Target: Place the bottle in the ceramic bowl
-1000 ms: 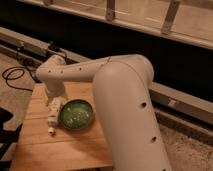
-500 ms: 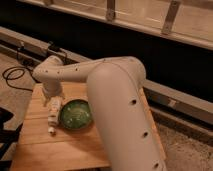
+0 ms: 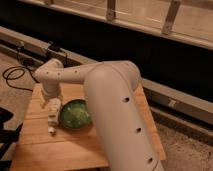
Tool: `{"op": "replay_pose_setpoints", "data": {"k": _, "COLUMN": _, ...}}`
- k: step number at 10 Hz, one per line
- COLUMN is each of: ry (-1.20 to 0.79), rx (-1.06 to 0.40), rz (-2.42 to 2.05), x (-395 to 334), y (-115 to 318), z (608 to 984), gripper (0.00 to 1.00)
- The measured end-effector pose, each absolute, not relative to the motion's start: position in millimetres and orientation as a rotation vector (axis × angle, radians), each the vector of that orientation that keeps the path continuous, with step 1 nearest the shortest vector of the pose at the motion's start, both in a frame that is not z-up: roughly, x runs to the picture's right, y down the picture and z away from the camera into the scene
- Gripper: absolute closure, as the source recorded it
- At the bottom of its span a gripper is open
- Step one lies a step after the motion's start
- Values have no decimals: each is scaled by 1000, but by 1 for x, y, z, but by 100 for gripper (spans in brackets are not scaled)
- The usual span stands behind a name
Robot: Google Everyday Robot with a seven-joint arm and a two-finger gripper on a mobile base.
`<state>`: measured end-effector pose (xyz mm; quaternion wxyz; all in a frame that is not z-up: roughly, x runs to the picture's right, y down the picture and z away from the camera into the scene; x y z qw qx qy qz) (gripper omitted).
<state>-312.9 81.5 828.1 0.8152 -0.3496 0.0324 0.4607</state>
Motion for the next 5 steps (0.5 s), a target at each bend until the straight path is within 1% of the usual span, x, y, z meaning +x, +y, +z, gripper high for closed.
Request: {"op": "replay_pose_setpoints", "data": {"k": 5, "ry": 76, "rx": -793, "rz": 959, "x": -323, "y": 100, "z": 842, "gripper": 35}}
